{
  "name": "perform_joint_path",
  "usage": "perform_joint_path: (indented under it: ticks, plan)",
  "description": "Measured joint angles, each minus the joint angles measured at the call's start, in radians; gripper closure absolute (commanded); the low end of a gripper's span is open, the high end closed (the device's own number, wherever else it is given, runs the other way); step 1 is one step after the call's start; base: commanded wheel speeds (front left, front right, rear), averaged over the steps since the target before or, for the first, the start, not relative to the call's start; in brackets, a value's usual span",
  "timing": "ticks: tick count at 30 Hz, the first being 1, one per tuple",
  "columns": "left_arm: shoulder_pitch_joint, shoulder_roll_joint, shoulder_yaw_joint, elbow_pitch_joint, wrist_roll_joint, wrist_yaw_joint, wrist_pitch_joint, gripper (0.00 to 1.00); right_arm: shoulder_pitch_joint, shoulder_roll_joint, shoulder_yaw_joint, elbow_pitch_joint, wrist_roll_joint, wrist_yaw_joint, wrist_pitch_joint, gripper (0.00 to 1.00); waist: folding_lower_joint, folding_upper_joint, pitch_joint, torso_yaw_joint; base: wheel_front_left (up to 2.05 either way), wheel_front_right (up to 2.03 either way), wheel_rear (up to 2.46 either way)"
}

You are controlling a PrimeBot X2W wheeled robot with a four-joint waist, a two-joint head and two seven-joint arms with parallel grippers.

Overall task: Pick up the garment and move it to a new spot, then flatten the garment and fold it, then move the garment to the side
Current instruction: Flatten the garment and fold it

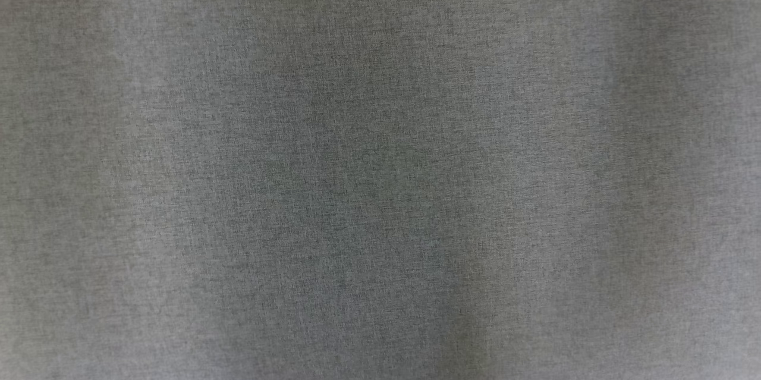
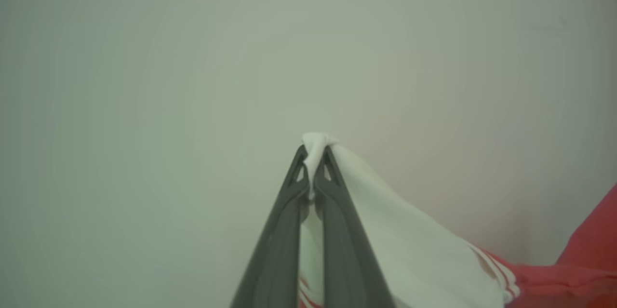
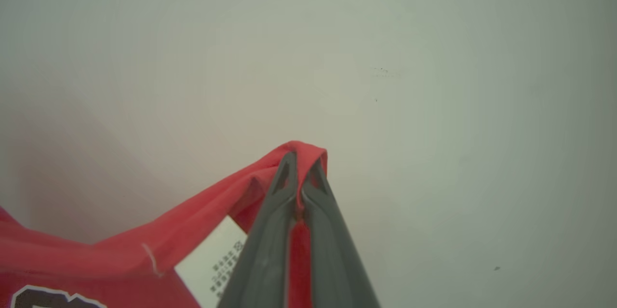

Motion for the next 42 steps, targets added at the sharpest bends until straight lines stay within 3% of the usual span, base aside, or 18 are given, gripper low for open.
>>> perform_joint_path:
  ticks: [10,21,26,29,30,35,42]
  plan:
    - [0.071,0.012,-0.076,-0.025,-0.083,0.0,-0.074,1.0,0.071,0.013,0.047,-0.007,0.045,0.0,-0.07,1.0,-0.0001,0.0,-0.007,0.004,0.0,0.0,0.0]
    - [0.522,0.117,-0.074,-0.271,-0.206,0.002,-0.144,1.0,0.424,0.002,0.101,-0.186,0.16,0.0,-0.134,1.0,-0.0003,-0.0003,-0.14,0.007,0.0,0.0,0.0]
    - [0.816,0.148,-0.015,-0.504,-0.221,0.071,-0.147,1.0,0.66,-0.022,0.102,-0.302,0.202,0.0,-0.139,1.0,-0.0004,-0.0004,-0.222,0.012,0.0,0.0,0.0]
    - [1.028,0.17,0.004,-0.656,-0.222,0.131,-0.147,1.0,0.822,-0.035,0.089,-0.375,0.204,0.0,-0.14,1.0,-0.0004,-0.0004,-0.272,0.016,0.0,0.0,0.0]
    - [1.167,0.184,0.021,-0.755,-0.243,0.176,-0.147,1.0,0.923,-0.044,0.066,-0.43,0.204,0.0,-0.14,1.0,-0.0004,-0.0004,-0.304,0.019,0.0,0.0,0.0]
    - [1.47,0.195,0.068,-0.985,-0.27,0.28,-0.147,1.0,1.188,-0.058,-0.005,-0.543,0.211,0.0,-0.142,1.0,-0.0005,-0.0004,-0.376,0.029,0.0,0.0,0.0]
    - [1.806,0.183,0.103,-1.151,-0.306,0.338,-0.147,1.0,1.524,-0.039,-0.092,-0.681,0.207,0.0,-0.095,1.0,-0.0004,-0.0005,-0.455,0.043,0.0,0.0,0.0]
